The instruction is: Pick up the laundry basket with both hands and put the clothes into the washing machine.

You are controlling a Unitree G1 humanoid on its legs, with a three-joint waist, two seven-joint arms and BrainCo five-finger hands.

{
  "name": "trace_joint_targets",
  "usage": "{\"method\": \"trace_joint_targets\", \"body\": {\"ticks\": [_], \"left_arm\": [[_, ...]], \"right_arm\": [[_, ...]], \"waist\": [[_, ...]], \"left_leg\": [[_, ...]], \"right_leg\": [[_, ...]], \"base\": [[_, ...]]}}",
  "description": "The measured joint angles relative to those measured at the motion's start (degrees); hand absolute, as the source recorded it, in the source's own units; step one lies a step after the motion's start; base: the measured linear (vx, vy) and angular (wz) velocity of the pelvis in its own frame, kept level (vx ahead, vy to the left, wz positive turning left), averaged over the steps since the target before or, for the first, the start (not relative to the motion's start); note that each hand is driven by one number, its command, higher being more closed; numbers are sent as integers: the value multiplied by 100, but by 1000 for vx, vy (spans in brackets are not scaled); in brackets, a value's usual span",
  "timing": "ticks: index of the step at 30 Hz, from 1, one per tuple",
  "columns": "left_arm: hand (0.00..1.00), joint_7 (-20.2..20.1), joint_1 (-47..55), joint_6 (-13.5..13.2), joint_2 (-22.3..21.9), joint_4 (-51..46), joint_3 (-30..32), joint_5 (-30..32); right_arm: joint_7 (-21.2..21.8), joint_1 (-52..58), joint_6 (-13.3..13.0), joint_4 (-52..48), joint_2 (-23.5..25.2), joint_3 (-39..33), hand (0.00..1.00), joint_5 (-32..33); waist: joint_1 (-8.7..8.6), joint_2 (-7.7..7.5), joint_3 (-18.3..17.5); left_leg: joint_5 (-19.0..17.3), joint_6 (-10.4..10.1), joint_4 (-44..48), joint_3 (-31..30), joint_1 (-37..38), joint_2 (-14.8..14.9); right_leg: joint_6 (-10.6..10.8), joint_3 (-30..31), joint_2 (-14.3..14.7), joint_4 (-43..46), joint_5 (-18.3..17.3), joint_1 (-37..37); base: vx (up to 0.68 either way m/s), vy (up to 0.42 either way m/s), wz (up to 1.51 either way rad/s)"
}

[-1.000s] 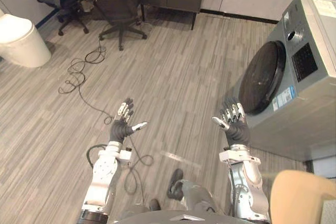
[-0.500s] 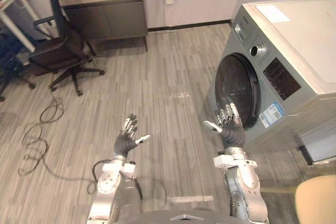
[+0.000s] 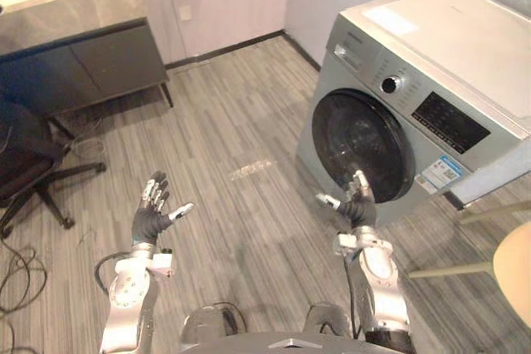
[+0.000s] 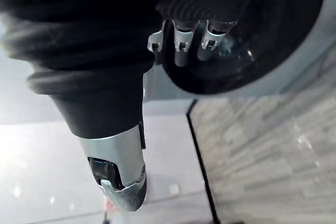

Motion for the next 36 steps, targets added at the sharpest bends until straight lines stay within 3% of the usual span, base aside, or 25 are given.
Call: {"method": "trace_joint_targets", "body": {"ticks": [2,4,5,6,8,11,14,16,18,19,22,24,25,26,27,30,36], "left_arm": [[0,-3,-97,-2,-45,132,-28,-3],[0,-4,-210,-7,-111,381,-44,-5],[0,-4,-258,-8,-89,486,-59,-8],[0,4,-325,-14,-139,618,-89,-14],[0,0,-374,-12,-272,715,-317,-110],[0,-26,-491,-12,-424,760,-678,-116],[0,-61,-520,-6,-434,1018,-689,-127],[0,-61,-365,20,-421,1055,-683,-168],[0,-62,-229,33,-418,1066,-676,-228],[0,-71,-201,34,-428,1090,-701,-229],[0,-144,-202,40,-436,1097,-838,-232],[0,-163,-174,42,-437,1091,-887,-306],[0,-170,-165,42,-436,1091,-885,-336],[0,-184,-155,41,-435,1088,-888,-339],[0,-185,-142,42,-381,1097,-883,-341],[0,-188,-363,38,-127,1033,-1025,-394],[0,-188,-519,15,56,861,-1349,-573]], "right_arm": [[-168,-275,1,122,-152,-166,0,-23],[-242,-488,41,341,-253,-355,0,-27],[-347,-520,92,433,-295,-396,0,-34],[-418,-501,118,452,-394,-424,0,-36],[-450,-465,138,458,-545,-533,0,-35],[-451,-223,136,411,-671,-804,0,-35],[-413,320,137,410,-588,-878,0,-24],[-390,641,137,408,-467,-851,0,-3],[-395,631,134,405,-462,-893,0,7],[-401,585,117,387,-499,-941,0,8],[-414,473,115,392,-613,-1047,0,6],[-443,184,107,554,-799,-1104,0,5],[-453,69,106,679,-887,-1090,0,6],[-446,-127,112,902,-1047,-1075,0,5],[-450,-276,119,1067,-1079,-1052,0,2],[-543,-1120,110,1565,-1404,-1043,0,0],[-705,-2713,100,2717,-2007,-691,0,277]], "waist": [[-2,102,64],[-10,175,113],[-8,127,121],[-37,166,166],[-60,253,164],[-131,234,173],[-189,204,176],[-126,195,182],[-81,175,186],[-65,94,213],[-59,101,222],[-26,86,235],[-9,108,232],[43,203,264],[155,168,300],[113,64,458],[328,124,864]], "left_leg": [[-2,-14,23,126,6,136],[-14,-151,61,195,75,331],[-73,-340,130,230,141,414],[-183,-574,168,128,219,500],[-77,-716,-37,-47,281,616],[41,-869,-294,-175,461,687],[113,-747,130,-508,436,896],[402,-242,1161,-888,27,1218],[751,0,1581,-1056,-174,1381],[864,-31,1733,-1188,-286,1374],[434,-314,1581,-1414,-492,1074],[273,-468,588,-1589,-659,502],[354,-442,266,-1588,-656,408],[928,-416,-194,-1676,-679,276],[1035,-607,-185,-1711,-671,238],[1218,-449,-327,-1721,-1159,-92],[1635,-226,-942,-1543,-1275,-373]], "right_leg": [[19,-120,124,-810,62,-121],[-40,-112,212,-1518,390,-237],[-94,-95,236,-2031,941,-237],[94,-126,304,-2020,1374,-177],[-11,-155,479,-1960,1242,-151],[-71,-275,539,-1697,907,-120],[-118,-549,572,-1403,417,133],[-216,-742,783,-1512,283,508],[-302,-796,917,-1661,236,731],[-354,-815,923,-1732,222,807],[-366,-813,899,-1895,241,890],[-283,-791,783,-2019,324,905],[-251,-764,779,-2014,343,881],[-200,-689,832,-1985,355,866],[-126,-520,826,-1958,369,815],[50,-476,606,-2057,622,287],[190,-410,548,-2896,1316,173]], "base": [[111,-60,-40],[92,-124,-38],[131,-214,-25],[146,-234,-24],[119,-272,-13],[100,-204,17],[121,-229,41],[81,-173,27],[110,-159,2],[138,-168,3],[97,-52,8],[62,35,-7],[51,115,-29],[56,173,-49],[62,205,-34],[24,179,6],[-11,159,-3]]}}
